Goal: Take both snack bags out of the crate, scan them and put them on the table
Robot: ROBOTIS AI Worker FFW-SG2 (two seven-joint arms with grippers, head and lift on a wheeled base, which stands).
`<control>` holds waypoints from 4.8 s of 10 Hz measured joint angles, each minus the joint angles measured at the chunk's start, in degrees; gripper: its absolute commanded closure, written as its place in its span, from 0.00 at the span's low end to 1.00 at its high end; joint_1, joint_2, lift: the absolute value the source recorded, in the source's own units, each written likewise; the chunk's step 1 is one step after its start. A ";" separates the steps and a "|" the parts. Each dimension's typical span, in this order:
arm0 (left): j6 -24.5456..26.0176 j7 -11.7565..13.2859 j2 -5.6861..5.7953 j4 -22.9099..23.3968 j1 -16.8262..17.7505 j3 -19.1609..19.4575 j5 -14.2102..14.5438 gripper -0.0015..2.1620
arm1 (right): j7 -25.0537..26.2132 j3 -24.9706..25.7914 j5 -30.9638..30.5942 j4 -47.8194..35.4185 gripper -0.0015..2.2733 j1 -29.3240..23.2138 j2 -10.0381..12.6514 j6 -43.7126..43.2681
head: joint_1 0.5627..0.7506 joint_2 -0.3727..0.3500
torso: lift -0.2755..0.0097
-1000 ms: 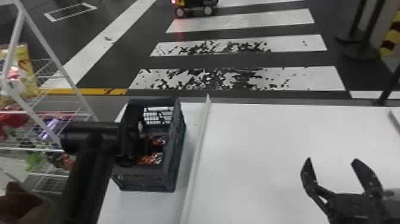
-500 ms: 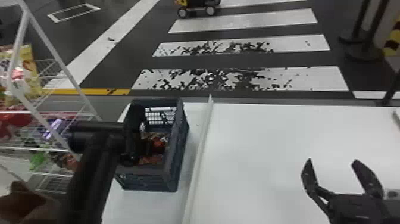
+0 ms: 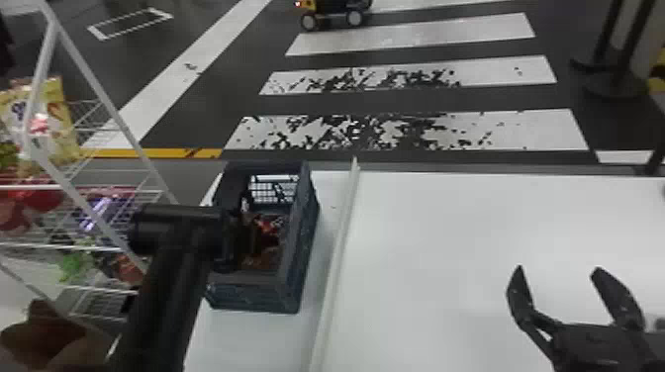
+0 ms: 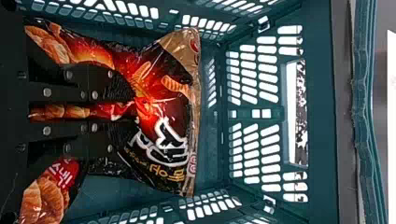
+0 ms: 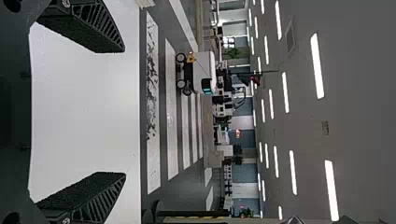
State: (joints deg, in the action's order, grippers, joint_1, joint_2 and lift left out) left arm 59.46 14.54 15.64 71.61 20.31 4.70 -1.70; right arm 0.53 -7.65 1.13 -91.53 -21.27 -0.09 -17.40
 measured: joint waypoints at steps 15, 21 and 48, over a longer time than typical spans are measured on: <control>19.67 1.71 0.46 32.21 -5.37 3.04 0.48 0.99 | 0.00 -0.01 -0.51 -0.05 0.02 -0.52 0.00 1.08 | 0.70 0.86 | 0.65; 24.58 1.42 2.60 40.19 -5.71 7.12 2.20 0.99 | 0.00 0.00 -0.85 -0.05 0.02 -0.56 0.00 2.70 | 0.70 0.91 | 0.65; -5.03 -19.92 -15.55 37.46 -21.62 -16.12 21.88 0.99 | 0.00 4.19 -1.65 -0.99 0.02 2.72 0.00 6.43 | 0.70 0.31 | 0.65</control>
State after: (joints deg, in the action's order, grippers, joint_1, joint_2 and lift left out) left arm 54.43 -5.38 0.09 109.07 -1.32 -11.42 20.18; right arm 0.53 -3.45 -0.52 -92.52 -18.55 -0.09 -10.97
